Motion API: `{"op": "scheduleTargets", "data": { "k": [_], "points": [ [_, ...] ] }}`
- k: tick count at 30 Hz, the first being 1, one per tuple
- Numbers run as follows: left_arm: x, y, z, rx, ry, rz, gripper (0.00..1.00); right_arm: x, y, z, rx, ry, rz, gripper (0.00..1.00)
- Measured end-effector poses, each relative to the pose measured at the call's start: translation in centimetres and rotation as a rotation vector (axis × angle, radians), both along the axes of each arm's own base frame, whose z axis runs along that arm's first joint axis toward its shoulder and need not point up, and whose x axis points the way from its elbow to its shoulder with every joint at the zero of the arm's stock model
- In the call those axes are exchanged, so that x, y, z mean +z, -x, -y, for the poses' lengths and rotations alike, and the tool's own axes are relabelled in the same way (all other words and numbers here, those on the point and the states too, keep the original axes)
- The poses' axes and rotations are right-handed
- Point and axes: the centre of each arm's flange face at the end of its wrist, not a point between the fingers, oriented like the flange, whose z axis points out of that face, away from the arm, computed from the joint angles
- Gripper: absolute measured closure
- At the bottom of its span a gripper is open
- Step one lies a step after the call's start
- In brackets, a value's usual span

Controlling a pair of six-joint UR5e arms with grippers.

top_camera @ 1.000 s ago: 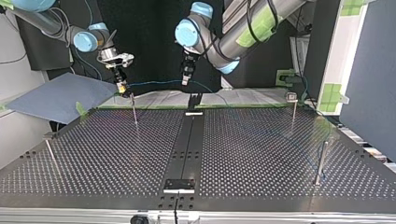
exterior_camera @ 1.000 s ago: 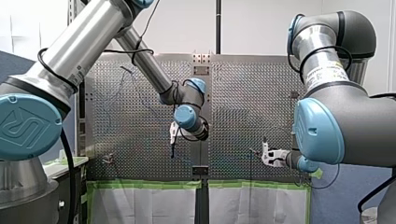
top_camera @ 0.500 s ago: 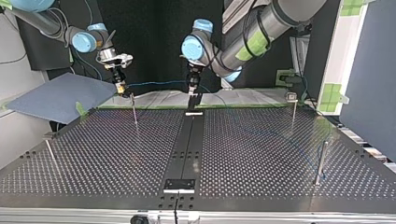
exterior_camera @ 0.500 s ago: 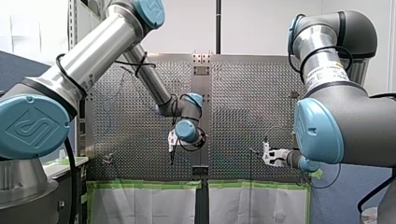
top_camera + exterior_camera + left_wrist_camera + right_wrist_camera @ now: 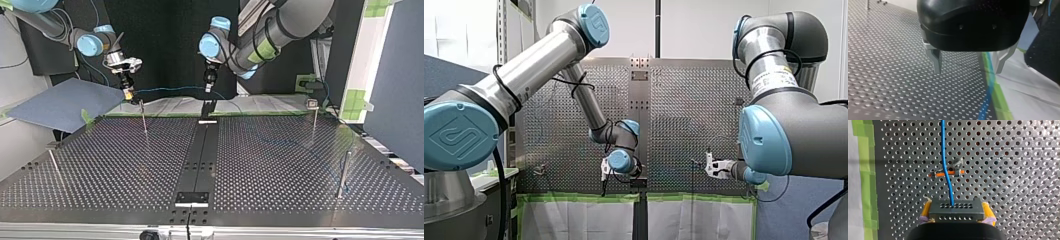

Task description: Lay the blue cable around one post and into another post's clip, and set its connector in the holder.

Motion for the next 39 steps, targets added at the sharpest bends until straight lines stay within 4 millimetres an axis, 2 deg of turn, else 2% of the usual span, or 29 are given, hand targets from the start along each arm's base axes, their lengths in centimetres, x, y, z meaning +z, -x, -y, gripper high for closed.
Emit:
{"op": "scheduleTargets", "data": {
  "k": [9,16,20,23,36,39],
  "points": [
    [-4.5,0.6,-0.3,-0.008,-0.016,0.0,0.0,0.0,0.0,0.0,0.0,0.001,-0.001,1.0],
    [-7.0,0.9,-0.5,-0.019,0.028,-0.016,0.0,0.0,0.0,0.0,0.0,0.002,-0.001,1.0],
    [-7.7,0.7,-0.6,-0.01,0.065,-0.01,0.0,0.0,0.0,0.1,0.0,0.002,0.0,1.0],
    [-7.4,0.3,-0.5,0.004,0.086,0.015,0.0,0.0,0.0,0.1,0.0,0.003,0.0,1.0],
    [-2.1,-0.8,0.4,0.023,0.09,0.08,0.0,0.0,0.0,0.1,0.0,0.001,-0.003,1.0],
    [-1.7,-1.0,0.4,0.019,0.077,0.087,0.0,0.0,-0.1,0.0,0.002,0.0,-0.004,1.0]
  ]
}}
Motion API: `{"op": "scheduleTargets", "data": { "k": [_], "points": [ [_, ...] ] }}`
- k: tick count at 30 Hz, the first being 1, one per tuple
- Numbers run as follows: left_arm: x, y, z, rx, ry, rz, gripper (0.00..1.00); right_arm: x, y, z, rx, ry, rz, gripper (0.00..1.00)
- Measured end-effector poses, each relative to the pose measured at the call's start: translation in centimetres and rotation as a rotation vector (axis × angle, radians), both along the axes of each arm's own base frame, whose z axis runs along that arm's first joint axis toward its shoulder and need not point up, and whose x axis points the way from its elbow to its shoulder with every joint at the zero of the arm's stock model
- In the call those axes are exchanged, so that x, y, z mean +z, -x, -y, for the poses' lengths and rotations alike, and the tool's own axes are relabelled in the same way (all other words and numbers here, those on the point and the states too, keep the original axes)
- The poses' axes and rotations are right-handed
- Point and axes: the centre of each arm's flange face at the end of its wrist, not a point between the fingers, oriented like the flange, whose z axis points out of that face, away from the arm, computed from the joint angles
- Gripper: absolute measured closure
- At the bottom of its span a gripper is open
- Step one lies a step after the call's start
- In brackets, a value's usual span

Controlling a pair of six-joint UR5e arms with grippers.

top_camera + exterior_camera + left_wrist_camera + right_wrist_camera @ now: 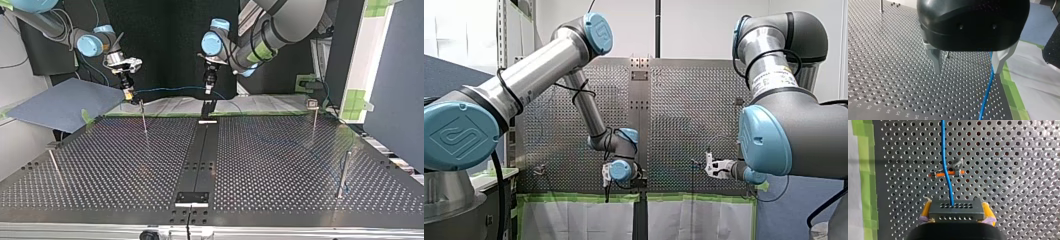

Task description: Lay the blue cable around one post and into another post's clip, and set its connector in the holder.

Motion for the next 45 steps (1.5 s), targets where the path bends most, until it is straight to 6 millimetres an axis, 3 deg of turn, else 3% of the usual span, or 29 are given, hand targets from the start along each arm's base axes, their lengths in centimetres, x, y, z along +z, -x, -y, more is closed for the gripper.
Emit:
{"op": "scheduleTargets", "data": {
  "k": [14,23,31,45],
  "points": [
    [-1.6,0.6,-0.9,-0.001,-0.072,-0.059,0.0,0.0,0.0,0.0,-0.001,-0.001,-0.001,1.0],
    [-1.6,0.0,-0.9,0.003,-0.041,-0.041,0.0,0.0,-0.1,-0.1,0.003,-0.001,-0.002,1.0],
    [-2.9,-0.7,-0.6,0.026,-0.023,-0.049,0.0,0.0,-0.2,-0.1,0.004,0.0,-0.005,1.0],
    [-1.4,-3.4,0.9,0.04,-0.012,-0.045,0.0,0.1,-0.1,0.0,-0.004,-0.001,-0.006,1.0]
  ]
}}
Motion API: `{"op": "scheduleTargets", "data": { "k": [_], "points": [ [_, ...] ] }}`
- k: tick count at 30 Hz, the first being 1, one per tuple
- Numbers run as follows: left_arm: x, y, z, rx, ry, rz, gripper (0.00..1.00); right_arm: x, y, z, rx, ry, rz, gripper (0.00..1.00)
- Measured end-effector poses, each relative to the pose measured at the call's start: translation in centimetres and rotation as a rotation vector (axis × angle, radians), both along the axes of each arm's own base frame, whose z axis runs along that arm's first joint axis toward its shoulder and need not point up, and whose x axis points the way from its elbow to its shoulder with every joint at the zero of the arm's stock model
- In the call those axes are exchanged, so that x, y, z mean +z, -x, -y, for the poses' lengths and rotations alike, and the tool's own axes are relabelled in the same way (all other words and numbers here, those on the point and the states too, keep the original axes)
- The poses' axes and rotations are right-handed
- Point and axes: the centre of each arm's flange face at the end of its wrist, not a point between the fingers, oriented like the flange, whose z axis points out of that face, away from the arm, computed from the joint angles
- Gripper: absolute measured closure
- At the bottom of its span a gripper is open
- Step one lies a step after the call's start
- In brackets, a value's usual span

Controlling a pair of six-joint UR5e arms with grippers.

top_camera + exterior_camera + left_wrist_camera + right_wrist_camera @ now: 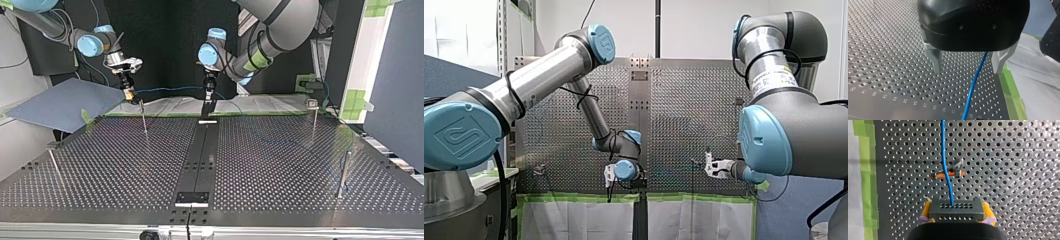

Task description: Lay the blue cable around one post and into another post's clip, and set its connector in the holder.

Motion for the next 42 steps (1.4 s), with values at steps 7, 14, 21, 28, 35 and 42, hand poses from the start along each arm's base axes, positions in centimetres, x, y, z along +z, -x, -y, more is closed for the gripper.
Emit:
{"op": "scheduleTargets", "data": {
  "k": [7,14,21,28,35,42],
  "points": [
    [-0.06,0.01,-0.21,0.002,-0.012,-0.012,0.0,0.03,0.17,0.08,-0.004,0.0,0.0,1.0],
    [-0.1,0.13,-0.31,0.0,-0.021,-0.023,0.0,0.05,0.21,0.12,-0.005,0.003,0.0,1.0],
    [-0.06,0.21,-0.18,-0.004,-0.026,-0.02,0.29,0.05,0.21,0.13,-0.005,0.003,0.0,1.0],
    [-0.05,0.14,-0.24,-0.003,-0.027,-0.02,0.72,0.04,0.22,0.12,-0.006,0.002,0.0,1.0],
    [-0.18,0.19,-0.55,-0.007,-0.062,-0.033,0.78,0.05,0.35,0.21,-0.014,0.003,-0.001,1.0],
    [-0.28,0.42,-0.53,-0.024,-0.094,-0.041,0.73,0.05,0.66,0.36,-0.027,0.004,-0.002,1.0]
  ]
}}
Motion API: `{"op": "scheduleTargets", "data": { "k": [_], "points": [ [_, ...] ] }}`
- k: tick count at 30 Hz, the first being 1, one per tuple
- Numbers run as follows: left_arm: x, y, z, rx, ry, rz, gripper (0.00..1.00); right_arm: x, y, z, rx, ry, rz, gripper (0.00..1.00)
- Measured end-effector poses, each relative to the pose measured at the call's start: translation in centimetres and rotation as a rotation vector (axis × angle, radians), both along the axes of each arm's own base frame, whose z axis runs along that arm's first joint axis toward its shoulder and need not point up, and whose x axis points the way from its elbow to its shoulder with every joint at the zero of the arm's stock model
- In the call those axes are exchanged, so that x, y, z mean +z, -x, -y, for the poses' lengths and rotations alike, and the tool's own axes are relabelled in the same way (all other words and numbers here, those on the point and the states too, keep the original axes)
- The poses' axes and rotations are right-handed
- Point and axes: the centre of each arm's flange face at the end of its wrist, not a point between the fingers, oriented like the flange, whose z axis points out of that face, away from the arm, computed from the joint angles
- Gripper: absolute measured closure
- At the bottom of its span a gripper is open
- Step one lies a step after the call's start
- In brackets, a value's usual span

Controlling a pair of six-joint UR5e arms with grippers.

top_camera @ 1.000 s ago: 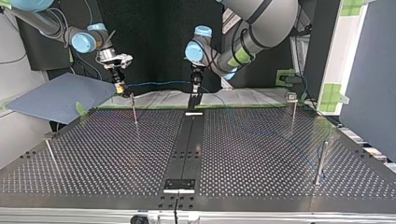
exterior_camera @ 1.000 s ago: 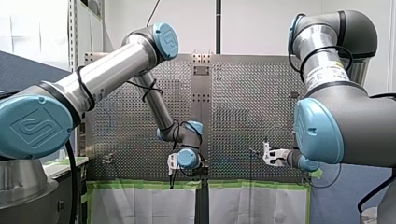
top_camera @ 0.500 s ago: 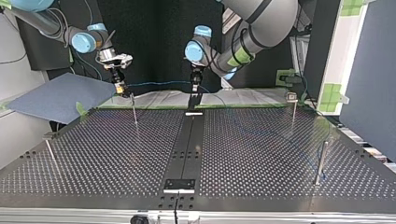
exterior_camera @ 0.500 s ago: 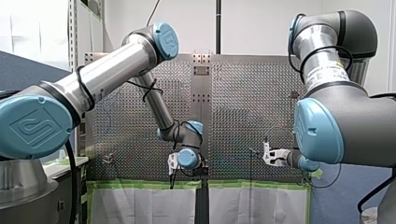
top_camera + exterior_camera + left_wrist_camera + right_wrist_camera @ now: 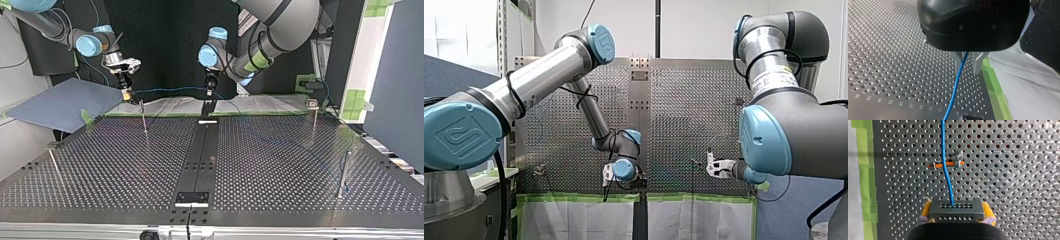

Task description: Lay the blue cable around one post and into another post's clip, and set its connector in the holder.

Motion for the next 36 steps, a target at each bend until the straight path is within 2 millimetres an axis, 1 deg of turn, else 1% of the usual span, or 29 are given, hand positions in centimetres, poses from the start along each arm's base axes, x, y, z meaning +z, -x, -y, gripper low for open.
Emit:
{"op": "scheduleTargets", "data": {
  "k": [3,5,6,8,10,11,12,13,15,16,19,20,27,29,30,31,33,34,36],
  "points": [
    [-0.03,0.09,0.02,-0.004,-0.006,-0.002,0.73,0.01,0.07,0.02,-0.002,0.0,-0.001,1.0],
    [-0.03,0.12,0.06,-0.006,-0.011,-0.001,0.8,0.02,0.07,0.03,-0.003,0.0,-0.002,1.0],
    [-0.03,0.15,0.09,-0.009,-0.016,0.0,0.8,0.01,0.08,0.03,-0.003,0.0,-0.002,1.0],
    [-0.03,0.21,0.15,-0.014,-0.026,0.003,0.89,0.02,0.08,0.03,-0.003,0.0,-0.003,1.0],
    [-0.02,0.28,0.24,-0.021,-0.039,0.006,0.89,0.03,0.08,0.03,-0.003,0.0,-0.003,1.0],
    [-0.02,0.31,0.28,-0.024,-0.045,0.007,0.92,0.04,0.08,0.05,-0.003,0.0,-0.003,1.0],
    [-0.03,0.35,0.35,-0.031,-0.053,0.008,0.92,0.04,0.09,0.06,-0.003,0.0,-0.003,1.0],
    [-0.03,0.37,0.4,-0.038,-0.059,0.009,0.95,0.03,0.09,0.06,-0.002,0.0,-0.003,1.0],
    [-0.04,0.42,0.5,-0.051,-0.072,0.011,0.95,0.03,0.09,0.04,-0.003,0.0,-0.003,1.0],
    [-0.04,0.44,0.54,-0.056,-0.078,0.012,0.97,0.03,0.1,0.04,-0.003,0.0,-0.003,1.0],
    [-0.05,0.47,0.59,-0.067,-0.098,0.015,0.97,0.04,0.14,0.06,-0.006,0.0,-0.004,1.0],
    [-0.05,0.48,0.6,-0.069,-0.104,0.016,1.0,0.04,0.14,0.06,-0.007,0.0,-0.004,1.0],
    [-0.05,0.5,0.65,-0.078,-0.119,0.02,1.0,0.05,0.21,0.09,-0.011,0.0,-0.005,1.0],
    [-0.06,0.48,0.63,-0.079,-0.119,0.02,0.89,0.06,0.29,0.14,-0.014,0.0,-0.005,1.0],
    [-0.06,0.43,0.58,-0.077,-0.119,0.02,0.89,0.06,0.33,0.16,-0.015,0.0,-0.005,1.0],
    [-0.06,0.4,0.53,-0.075,-0.119,0.02,0.84,0.07,0.39,0.19,-0.017,0.001,-0.005,1.0],
    [-0.05,0.38,0.45,-0.067,-0.122,0.02,0.84,0.08,0.54,0.3,-0.024,0.001,-0.006,1.0],
    [-0.02,0.39,0.44,-0.064,-0.124,0.021,0.82,0.09,0.65,0.37,-0.029,0.002,-0.006,1.0],
    [0.01,0.46,0.48,-0.062,-0.13,0.024,0.82,0.1,0.81,0.46,-0.037,0.002,-0.007,1.0]
  ]
}}
